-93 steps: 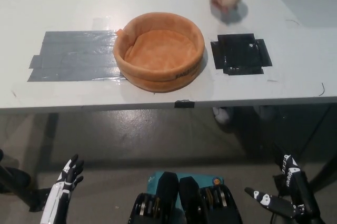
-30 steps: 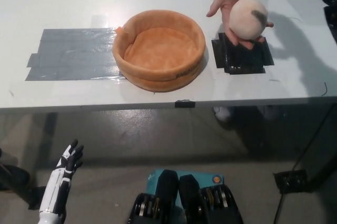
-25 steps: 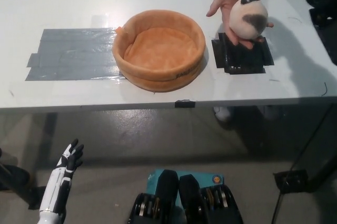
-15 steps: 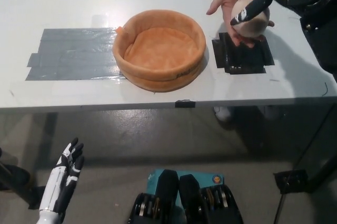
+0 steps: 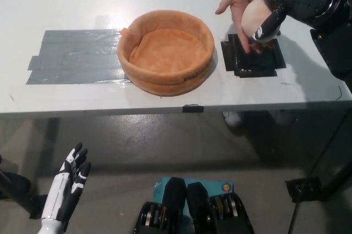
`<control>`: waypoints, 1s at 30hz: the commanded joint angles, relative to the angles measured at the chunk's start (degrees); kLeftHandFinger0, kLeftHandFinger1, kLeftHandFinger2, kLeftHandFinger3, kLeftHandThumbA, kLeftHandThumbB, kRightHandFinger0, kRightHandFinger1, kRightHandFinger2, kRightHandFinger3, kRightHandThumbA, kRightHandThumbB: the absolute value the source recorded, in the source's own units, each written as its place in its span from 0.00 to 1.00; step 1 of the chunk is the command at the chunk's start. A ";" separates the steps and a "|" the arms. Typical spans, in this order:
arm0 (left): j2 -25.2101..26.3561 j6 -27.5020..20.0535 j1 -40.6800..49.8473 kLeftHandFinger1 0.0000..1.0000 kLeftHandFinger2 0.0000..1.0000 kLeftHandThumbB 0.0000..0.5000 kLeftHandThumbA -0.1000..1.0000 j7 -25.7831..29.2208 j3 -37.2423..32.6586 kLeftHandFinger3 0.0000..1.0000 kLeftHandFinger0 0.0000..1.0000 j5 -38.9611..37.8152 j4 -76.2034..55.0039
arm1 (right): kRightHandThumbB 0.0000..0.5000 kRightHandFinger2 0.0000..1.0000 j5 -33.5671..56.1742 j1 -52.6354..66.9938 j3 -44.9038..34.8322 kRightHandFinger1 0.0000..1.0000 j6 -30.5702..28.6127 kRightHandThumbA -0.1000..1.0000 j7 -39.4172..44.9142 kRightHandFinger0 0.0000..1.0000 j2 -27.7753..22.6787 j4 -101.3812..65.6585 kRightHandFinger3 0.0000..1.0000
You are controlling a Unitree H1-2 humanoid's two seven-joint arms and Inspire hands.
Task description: A person hands a emotional support dumpling to the robot which it grabs with its right hand and places in the soft place kept infront of it in the centre of the desk
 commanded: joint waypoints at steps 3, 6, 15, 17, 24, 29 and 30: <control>0.55 -0.21 -0.35 1.00 1.00 0.20 0.95 -0.04 -0.16 1.00 1.00 0.42 -2.11 | 0.80 1.00 -3.45 -4.75 1.34 1.00 -1.88 0.92 -3.36 1.00 -0.23 1.66 1.00; 0.54 -0.63 -0.70 1.00 1.00 0.20 0.95 0.06 -0.19 1.00 1.00 0.51 -1.79 | 0.72 1.00 -3.57 -4.25 0.67 1.00 -0.20 0.78 -4.44 1.00 -0.19 -0.20 1.00; 0.71 -0.55 -1.43 1.00 1.00 0.20 0.97 -0.17 -0.22 1.00 1.00 0.32 -1.68 | 0.49 0.70 -3.59 0.17 -5.43 0.72 -7.19 0.00 -24.67 0.51 1.53 -1.51 0.72; 0.46 -0.37 -1.34 1.00 1.00 0.18 0.96 -0.06 -0.13 1.00 1.00 0.11 -1.87 | 0.48 0.61 -3.46 0.79 -6.13 0.35 -7.41 0.00 -25.27 0.11 1.47 -2.45 0.88; 0.54 -0.44 -1.24 1.00 1.00 0.18 0.99 0.06 -0.16 1.00 1.00 0.45 -1.82 | 0.43 0.90 -3.30 1.28 -8.33 0.50 -6.67 0.00 -27.28 0.01 1.97 -3.90 0.90; 0.63 -0.66 -1.29 1.00 1.00 0.20 1.00 0.05 -0.15 1.00 1.00 0.47 -1.56 | 0.41 0.86 -2.38 1.79 -11.05 0.44 -10.42 0.00 -30.59 0.00 2.60 -10.22 0.89; 0.60 -0.71 -1.30 1.00 1.00 0.20 1.00 0.10 -0.11 1.00 1.00 0.44 -1.54 | 0.41 0.84 -2.66 1.69 -11.15 0.42 -10.30 0.00 -30.72 0.00 2.78 -11.11 0.88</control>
